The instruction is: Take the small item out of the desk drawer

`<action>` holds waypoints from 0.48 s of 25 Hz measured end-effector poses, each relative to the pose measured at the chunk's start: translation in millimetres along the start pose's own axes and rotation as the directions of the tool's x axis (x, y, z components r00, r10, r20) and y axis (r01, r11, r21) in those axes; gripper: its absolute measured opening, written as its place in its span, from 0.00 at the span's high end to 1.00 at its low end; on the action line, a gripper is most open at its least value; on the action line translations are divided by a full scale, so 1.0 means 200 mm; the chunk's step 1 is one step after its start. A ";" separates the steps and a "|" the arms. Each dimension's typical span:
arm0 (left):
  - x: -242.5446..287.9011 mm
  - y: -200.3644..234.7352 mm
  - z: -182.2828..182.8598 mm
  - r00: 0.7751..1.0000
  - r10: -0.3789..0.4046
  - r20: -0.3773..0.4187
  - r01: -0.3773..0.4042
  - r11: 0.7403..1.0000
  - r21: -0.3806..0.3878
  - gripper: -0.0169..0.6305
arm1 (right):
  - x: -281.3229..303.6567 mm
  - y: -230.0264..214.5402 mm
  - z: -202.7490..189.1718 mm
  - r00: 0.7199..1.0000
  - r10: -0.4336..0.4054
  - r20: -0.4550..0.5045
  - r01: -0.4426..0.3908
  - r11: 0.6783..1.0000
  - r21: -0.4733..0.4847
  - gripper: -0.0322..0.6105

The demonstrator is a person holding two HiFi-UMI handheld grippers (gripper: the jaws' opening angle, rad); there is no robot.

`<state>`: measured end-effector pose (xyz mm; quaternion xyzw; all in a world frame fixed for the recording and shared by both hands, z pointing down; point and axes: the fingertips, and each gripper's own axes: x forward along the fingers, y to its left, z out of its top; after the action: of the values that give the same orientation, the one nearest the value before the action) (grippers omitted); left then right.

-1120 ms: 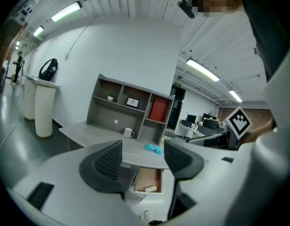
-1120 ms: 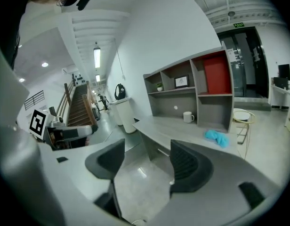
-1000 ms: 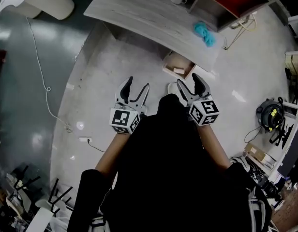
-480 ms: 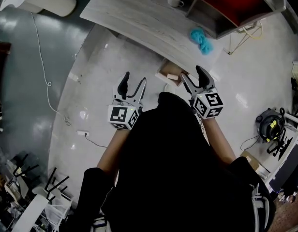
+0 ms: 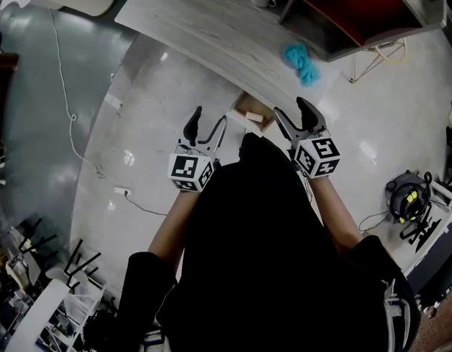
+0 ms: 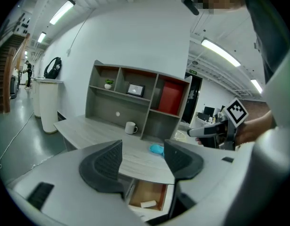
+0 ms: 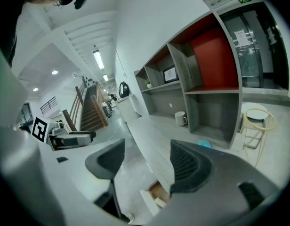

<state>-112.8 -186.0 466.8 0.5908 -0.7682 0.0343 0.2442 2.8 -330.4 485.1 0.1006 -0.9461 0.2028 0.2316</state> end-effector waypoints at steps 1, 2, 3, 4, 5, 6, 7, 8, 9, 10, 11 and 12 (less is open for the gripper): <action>0.02 -0.02 -0.02 1.000 -0.003 -0.012 0.003 1.000 0.006 0.58 | 0.00 -0.03 0.00 1.000 0.000 0.000 0.000 1.000 0.002 0.51; 0.05 -0.03 -0.04 1.000 -0.007 -0.024 0.007 1.000 0.014 0.58 | 0.00 -0.05 0.00 1.000 -0.001 -0.001 0.001 1.000 0.005 0.51; 0.07 -0.05 -0.06 0.999 -0.012 -0.036 0.012 1.000 0.023 0.58 | 0.00 -0.08 0.00 1.000 -0.001 -0.002 0.001 1.000 0.008 0.51; 0.10 -0.07 -0.07 0.999 -0.018 -0.049 0.019 0.999 0.033 0.58 | 0.00 -0.11 -0.01 1.000 -0.001 -0.003 0.001 1.000 0.010 0.50; 0.12 -0.09 -0.10 0.998 -0.026 -0.061 0.028 0.999 0.042 0.58 | 0.00 -0.13 -0.01 1.000 -0.002 -0.005 0.002 1.000 0.012 0.51; 0.15 -0.10 -0.13 0.997 -0.034 -0.075 0.038 0.998 0.049 0.58 | 0.00 -0.15 -0.03 1.000 -0.002 -0.008 0.002 1.000 0.016 0.51; 0.18 -0.12 -0.16 0.995 -0.044 -0.092 0.049 0.998 0.050 0.58 | 0.00 -0.16 -0.04 1.000 -0.002 -0.012 0.003 1.000 0.020 0.51; 0.21 -0.13 -0.21 0.992 -0.053 -0.113 0.058 0.997 0.046 0.58 | 0.00 -0.17 -0.05 1.000 -0.003 -0.016 0.004 1.000 0.024 0.51; 0.25 -0.13 -0.27 0.988 -0.062 -0.138 0.068 0.997 0.039 0.58 | 0.01 -0.18 -0.07 1.000 -0.005 -0.021 0.005 1.000 0.027 0.51; 0.28 -0.14 -0.33 0.983 -0.073 -0.168 0.080 0.996 0.034 0.58 | 0.01 -0.19 -0.08 1.000 -0.008 -0.027 0.008 0.999 0.031 0.50; 0.32 -0.15 -0.40 0.976 -0.087 -0.200 0.096 0.995 0.036 0.58 | 0.01 -0.20 -0.10 0.999 -0.013 -0.032 0.014 0.999 0.035 0.50; 0.35 -0.17 -0.47 0.967 -0.104 -0.234 0.117 0.992 0.044 0.58 | 0.01 -0.21 -0.11 0.999 -0.019 -0.036 0.021 0.999 0.037 0.50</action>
<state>-63.4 -226.2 571.4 0.6314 -0.6992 0.1114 0.3164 21.4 -359.0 518.4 0.1106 -0.9368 0.2200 0.2486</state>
